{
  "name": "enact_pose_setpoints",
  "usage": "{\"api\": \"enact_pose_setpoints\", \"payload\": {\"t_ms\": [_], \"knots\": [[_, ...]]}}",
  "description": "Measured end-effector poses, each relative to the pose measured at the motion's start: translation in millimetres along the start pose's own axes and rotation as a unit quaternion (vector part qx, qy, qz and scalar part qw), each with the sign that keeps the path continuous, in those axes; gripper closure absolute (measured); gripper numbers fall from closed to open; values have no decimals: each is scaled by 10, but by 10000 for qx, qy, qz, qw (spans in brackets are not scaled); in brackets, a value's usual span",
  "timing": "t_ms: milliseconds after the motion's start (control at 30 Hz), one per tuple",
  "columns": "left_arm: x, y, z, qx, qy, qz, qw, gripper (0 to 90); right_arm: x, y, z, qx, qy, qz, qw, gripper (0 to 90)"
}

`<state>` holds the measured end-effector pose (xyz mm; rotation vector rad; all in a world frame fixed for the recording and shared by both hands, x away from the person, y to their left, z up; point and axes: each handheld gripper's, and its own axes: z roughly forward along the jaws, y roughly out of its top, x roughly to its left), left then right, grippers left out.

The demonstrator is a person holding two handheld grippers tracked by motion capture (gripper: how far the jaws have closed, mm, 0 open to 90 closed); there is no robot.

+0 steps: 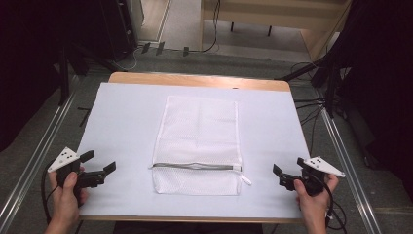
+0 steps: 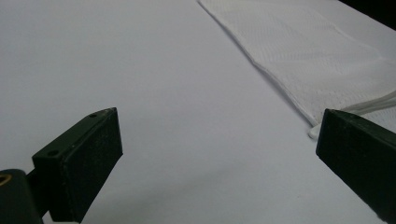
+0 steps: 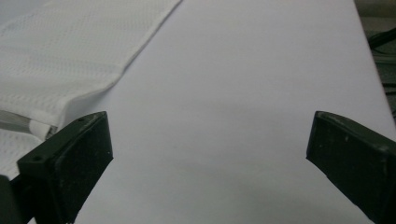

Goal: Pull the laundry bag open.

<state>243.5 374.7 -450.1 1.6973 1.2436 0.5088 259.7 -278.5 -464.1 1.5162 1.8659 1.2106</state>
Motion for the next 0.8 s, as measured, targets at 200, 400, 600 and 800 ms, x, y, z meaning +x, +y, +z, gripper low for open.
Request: {"api": "enact_pose_setpoints", "payload": {"t_ms": [200,400,600,800], "knots": [[91,26,-94,-186,126,-24,9997,7,-231,-74,-64,-21,-165,124,9998,0],[106,30,-99,-237,91,-67,9997,0,-318,-93,-108,-209,-45,325,9992,0],[95,30,-82,-190,65,-24,9998,0,-300,-83,-99,-214,-70,267,9994,0],[87,27,-59,-125,69,-10,9999,0,-287,-79,-79,-178,-66,261,9995,0]]}}
